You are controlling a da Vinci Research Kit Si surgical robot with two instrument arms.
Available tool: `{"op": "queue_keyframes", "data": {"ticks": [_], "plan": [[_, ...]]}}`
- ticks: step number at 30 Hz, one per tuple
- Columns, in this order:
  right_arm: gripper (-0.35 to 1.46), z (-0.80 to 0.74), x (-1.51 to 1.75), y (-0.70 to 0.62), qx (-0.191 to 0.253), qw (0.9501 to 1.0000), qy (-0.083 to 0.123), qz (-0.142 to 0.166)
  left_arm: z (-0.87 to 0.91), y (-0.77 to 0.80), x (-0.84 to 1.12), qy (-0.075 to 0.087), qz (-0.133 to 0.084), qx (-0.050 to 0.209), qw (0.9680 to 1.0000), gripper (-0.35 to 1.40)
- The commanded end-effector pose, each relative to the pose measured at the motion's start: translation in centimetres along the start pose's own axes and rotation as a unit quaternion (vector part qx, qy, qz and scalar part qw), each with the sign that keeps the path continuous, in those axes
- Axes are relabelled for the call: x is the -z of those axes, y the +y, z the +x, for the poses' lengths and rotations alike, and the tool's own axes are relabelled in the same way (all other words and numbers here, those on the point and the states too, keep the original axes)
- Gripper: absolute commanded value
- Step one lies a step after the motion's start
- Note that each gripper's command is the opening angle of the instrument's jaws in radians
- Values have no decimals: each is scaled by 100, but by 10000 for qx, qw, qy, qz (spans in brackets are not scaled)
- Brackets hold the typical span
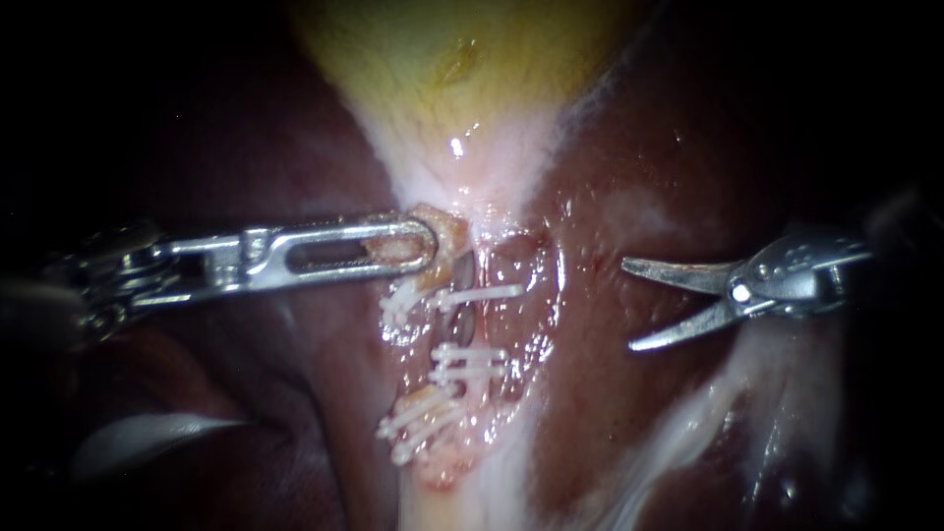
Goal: Go to the cutting position right tube
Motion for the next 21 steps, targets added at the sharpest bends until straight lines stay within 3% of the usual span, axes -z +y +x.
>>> {"op": "queue_keyframes", "data": {"ticks": [1, 6, 10, 16, 21], "plan": [[142, 0, 0, 0, 1, 10000, 0, 1, 0, 0, 0, -1, 0, 0, 10000, -35], [142, 0, 0, 0, 2, 10000, 1, 1, -4, -4, 5, 16, 10, 15, 10000, -35], [142, 0, -1, 0, 2, 10000, 1, 0, -19, -12, 21, 83, 39, 59, 9999, -35], [142, 1, -1, 0, 0, 10000, 0, -2, -40, -41, 50, -69, 99, 152, 9998, -35], [142, 2, -3, 0, -3, 10000, -1, -7, -49, -57, 61, -143, 142, 81, 9998, -35]]}}
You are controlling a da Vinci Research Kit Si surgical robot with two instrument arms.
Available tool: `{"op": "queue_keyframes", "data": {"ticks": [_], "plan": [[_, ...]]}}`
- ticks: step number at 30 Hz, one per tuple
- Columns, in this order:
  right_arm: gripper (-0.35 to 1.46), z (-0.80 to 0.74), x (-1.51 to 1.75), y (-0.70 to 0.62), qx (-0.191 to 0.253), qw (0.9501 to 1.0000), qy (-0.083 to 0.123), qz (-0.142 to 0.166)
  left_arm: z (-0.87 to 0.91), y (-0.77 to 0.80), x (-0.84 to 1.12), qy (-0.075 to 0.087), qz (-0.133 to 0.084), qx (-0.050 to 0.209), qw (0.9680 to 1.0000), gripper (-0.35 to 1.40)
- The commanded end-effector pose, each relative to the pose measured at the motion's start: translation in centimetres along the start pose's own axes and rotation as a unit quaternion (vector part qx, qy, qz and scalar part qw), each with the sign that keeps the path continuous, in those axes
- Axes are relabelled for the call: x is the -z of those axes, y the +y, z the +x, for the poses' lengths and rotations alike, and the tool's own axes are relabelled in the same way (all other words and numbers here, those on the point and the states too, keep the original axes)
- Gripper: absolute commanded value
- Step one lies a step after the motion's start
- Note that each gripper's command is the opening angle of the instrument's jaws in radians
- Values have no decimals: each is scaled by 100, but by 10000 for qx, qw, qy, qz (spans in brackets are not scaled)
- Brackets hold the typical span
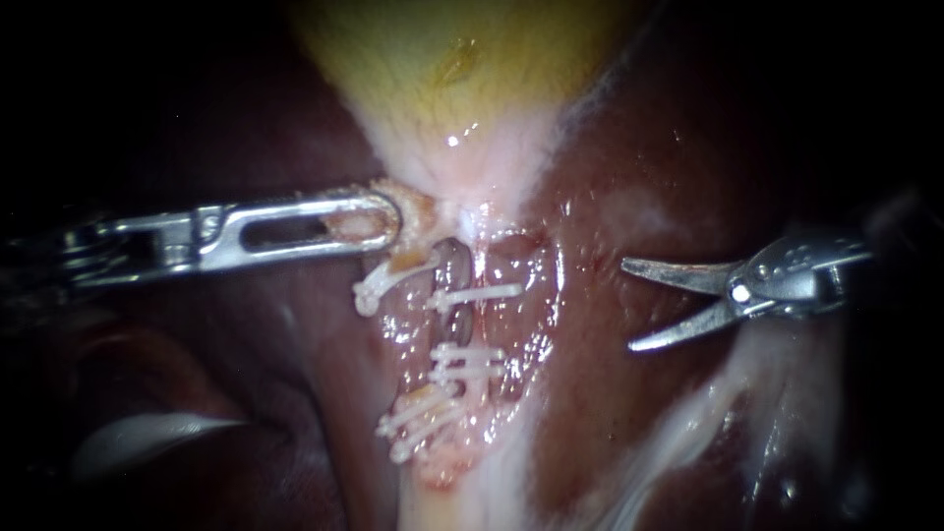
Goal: Go to the cutting position right tube
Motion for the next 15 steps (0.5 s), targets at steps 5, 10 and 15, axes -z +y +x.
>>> {"op": "queue_keyframes", "data": {"ticks": [5, 10, 15], "plan": [[142, 1, -1, 0, -4, 10000, -2, -5, -1, 2, 2, -17, 14, -16, 10000, -35], [142, 2, -7, -2, -4, 10000, -5, -21, -1, 3, 3, -24, 5, -16, 10000, -35], [144, 6, -26, -7, -440, 9990, 72, 87, -1, 3, 3, -23, 6, -16, 10000, -35]]}}
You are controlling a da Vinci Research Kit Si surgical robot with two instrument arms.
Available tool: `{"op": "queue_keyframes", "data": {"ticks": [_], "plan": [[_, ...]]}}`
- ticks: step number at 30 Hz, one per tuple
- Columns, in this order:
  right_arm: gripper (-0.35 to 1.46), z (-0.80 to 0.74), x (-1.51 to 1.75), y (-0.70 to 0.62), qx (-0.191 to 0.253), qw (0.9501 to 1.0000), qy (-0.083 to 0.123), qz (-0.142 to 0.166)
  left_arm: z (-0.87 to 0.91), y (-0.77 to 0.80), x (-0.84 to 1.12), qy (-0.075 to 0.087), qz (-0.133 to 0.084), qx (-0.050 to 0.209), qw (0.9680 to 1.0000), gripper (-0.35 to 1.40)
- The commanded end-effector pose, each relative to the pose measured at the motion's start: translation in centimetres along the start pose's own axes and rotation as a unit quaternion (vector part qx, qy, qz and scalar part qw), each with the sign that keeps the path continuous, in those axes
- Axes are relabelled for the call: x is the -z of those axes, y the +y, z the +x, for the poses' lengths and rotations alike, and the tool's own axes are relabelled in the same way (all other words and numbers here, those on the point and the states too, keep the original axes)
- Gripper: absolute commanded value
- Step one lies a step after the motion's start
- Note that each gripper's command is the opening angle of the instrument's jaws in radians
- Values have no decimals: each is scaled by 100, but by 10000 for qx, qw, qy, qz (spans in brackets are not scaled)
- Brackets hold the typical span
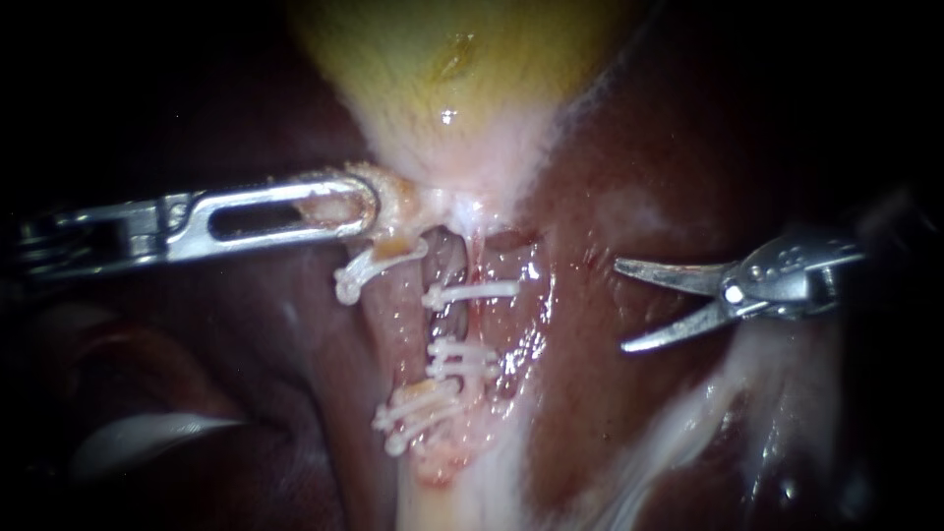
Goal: Go to the cutting position right tube
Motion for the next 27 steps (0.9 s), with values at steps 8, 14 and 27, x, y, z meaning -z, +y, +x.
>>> {"op": "queue_keyframes", "data": {"ticks": [8, 14, 27], "plan": [[144, -3, -37, -13, -1192, 9923, -92, 335, 0, 0, 1, -8, -10, 0, 10000, -35], [142, -12, -60, -20, -1768, 9814, -413, 621, 0, 0, 1, -8, -10, 0, 10000, -35], [137, -14, -78, -10, -2738, 9551, -561, 978, 0, 0, 1, -8, -10, 0, 10000, -35]]}}
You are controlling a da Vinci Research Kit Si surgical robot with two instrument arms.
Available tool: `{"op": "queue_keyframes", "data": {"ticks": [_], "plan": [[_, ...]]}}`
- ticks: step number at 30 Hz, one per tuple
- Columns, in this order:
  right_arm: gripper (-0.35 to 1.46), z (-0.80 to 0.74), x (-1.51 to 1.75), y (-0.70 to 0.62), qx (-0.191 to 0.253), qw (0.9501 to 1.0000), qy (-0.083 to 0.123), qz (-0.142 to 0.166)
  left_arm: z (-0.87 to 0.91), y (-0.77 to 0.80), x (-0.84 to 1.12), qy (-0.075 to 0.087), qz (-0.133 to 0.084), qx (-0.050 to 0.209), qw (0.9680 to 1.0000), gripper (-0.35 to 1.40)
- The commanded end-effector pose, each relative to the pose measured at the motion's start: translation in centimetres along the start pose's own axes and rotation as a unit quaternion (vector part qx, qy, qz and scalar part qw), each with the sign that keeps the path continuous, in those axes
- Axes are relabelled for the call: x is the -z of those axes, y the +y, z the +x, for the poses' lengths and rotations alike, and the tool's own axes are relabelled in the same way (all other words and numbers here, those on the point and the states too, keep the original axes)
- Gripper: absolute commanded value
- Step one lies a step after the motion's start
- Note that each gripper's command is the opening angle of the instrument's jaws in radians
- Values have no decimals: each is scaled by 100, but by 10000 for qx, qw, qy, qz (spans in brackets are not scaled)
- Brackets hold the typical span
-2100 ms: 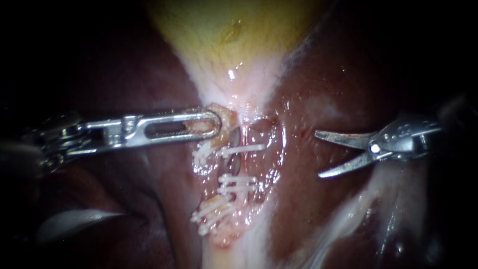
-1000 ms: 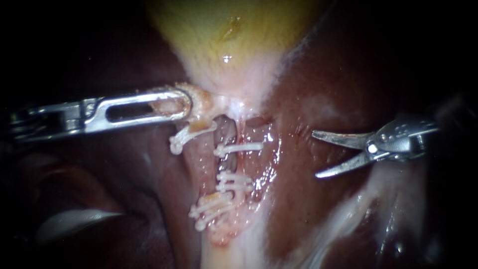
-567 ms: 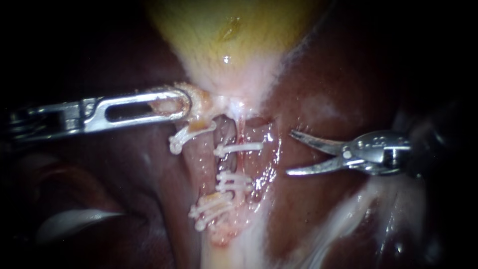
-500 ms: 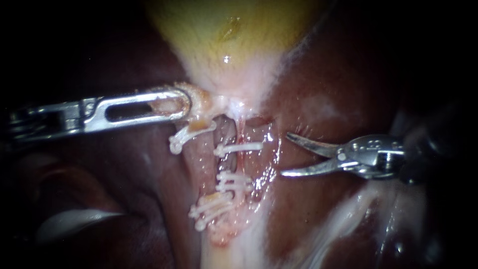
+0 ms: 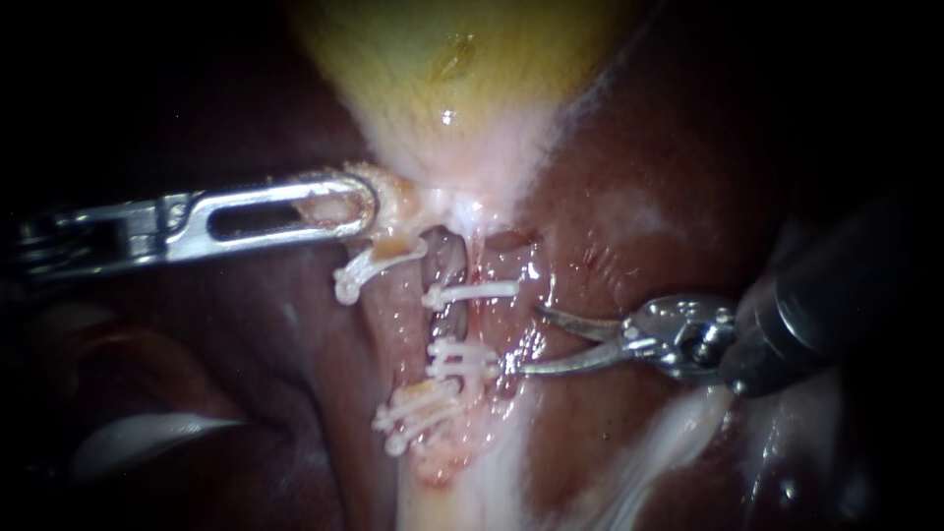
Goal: Go to the cutting position right tube
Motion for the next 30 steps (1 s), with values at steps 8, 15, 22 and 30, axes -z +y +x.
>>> {"op": "queue_keyframes", "data": {"ticks": [8, 15, 22, 30], "plan": [[137, 2, -19, 9, -396, 9991, -51, 158, 1, 0, 0, -2, -2, -2, 10000, -35], [137, 8, -39, 18, -452, 9988, 11, 196, 1, 0, 0, -4, -3, -3, 10000, -35], [137, 14, -54, 27, -477, 9984, 112, 292, 2, 0, 0, -6, -4, -6, 10000, -35], [137, 23, -69, 29, -446, 9969, 249, 601, 2, 0, -1, -7, -5, -6, 10000, -35]]}}
